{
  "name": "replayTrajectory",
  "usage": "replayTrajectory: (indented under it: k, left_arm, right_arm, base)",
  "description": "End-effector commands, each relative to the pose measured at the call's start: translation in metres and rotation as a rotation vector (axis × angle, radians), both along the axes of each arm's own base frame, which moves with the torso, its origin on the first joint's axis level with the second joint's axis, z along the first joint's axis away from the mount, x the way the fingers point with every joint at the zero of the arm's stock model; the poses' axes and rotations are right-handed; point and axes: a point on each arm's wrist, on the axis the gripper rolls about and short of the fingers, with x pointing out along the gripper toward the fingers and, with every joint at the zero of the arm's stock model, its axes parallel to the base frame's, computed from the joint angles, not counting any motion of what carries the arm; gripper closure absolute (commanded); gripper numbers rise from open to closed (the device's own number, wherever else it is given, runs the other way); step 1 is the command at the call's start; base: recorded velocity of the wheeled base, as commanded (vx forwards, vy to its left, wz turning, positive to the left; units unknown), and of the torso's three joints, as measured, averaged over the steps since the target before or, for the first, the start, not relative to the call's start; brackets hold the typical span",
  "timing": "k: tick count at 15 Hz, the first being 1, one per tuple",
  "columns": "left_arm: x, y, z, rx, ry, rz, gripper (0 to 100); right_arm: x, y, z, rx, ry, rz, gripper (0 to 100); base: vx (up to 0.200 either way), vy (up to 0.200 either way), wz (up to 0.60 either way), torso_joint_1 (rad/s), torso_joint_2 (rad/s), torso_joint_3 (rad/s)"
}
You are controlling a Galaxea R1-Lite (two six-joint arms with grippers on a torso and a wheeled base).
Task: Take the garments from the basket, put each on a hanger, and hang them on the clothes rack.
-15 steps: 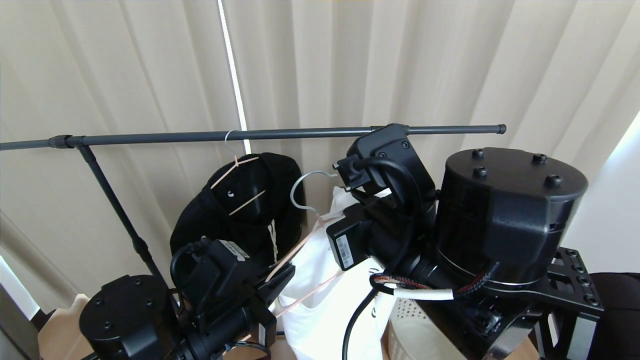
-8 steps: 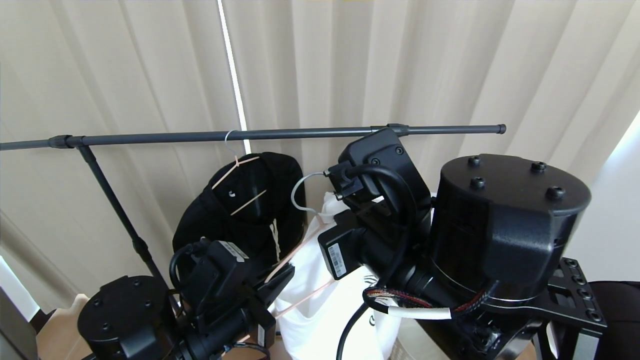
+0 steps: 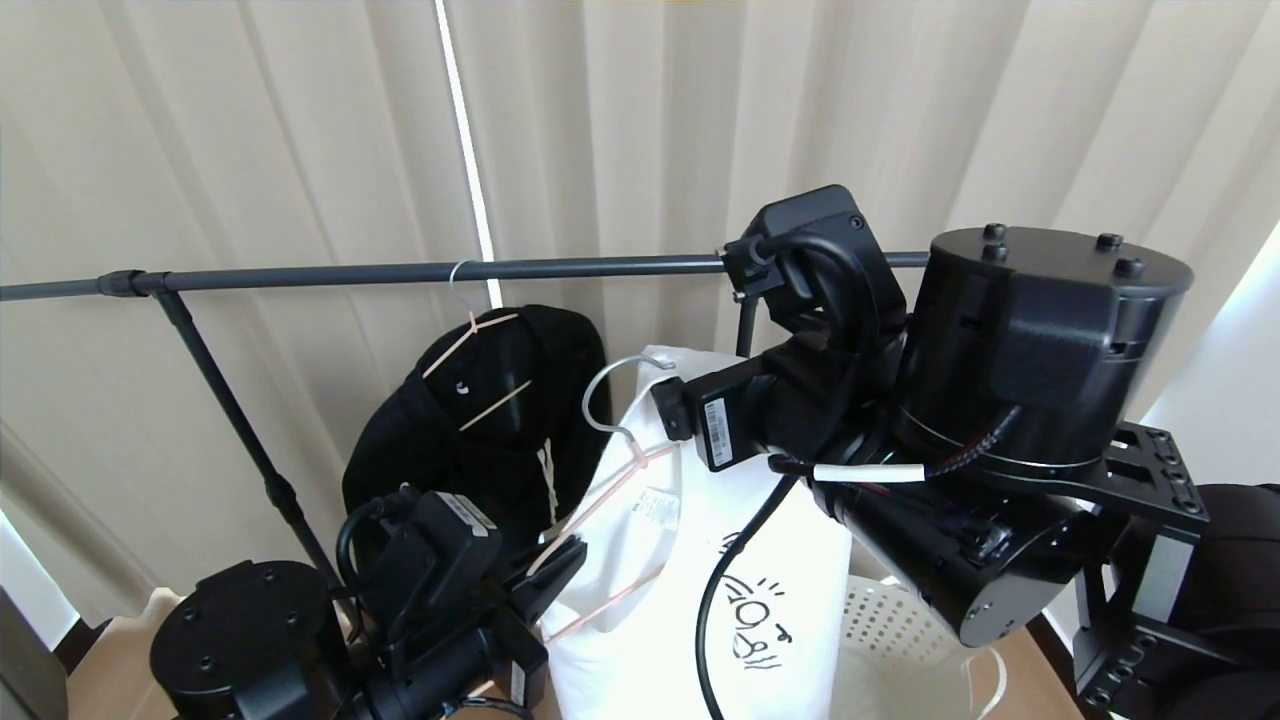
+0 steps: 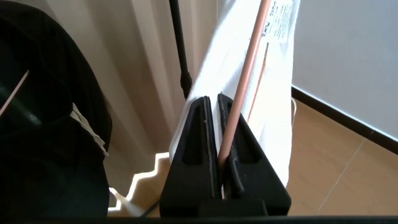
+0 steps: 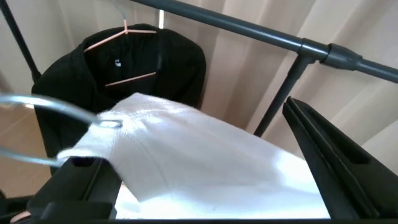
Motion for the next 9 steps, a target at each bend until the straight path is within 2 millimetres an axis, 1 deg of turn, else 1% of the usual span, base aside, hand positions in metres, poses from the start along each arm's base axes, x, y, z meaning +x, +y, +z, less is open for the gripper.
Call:
replayTrajectory:
  k: [1,9]
  left_arm:
    - [-0.001,0.001,0.0,0.004,-0.002,0.0,100]
    - [0.001,0.002,0.007,-0.017,-0.026,0.009,100]
  right_arm:
    - [0.006,0.002,-0.002,-0.003,0.001,-0.013,0]
    - [0.011,0.012,-0.02,-0.046,0.031,-0.008,0]
  base:
    - [0.0,0.0,0.0,0.0,0.0,0.0]
    - [0.0,0.0,0.0,0.0,0.0,0.0]
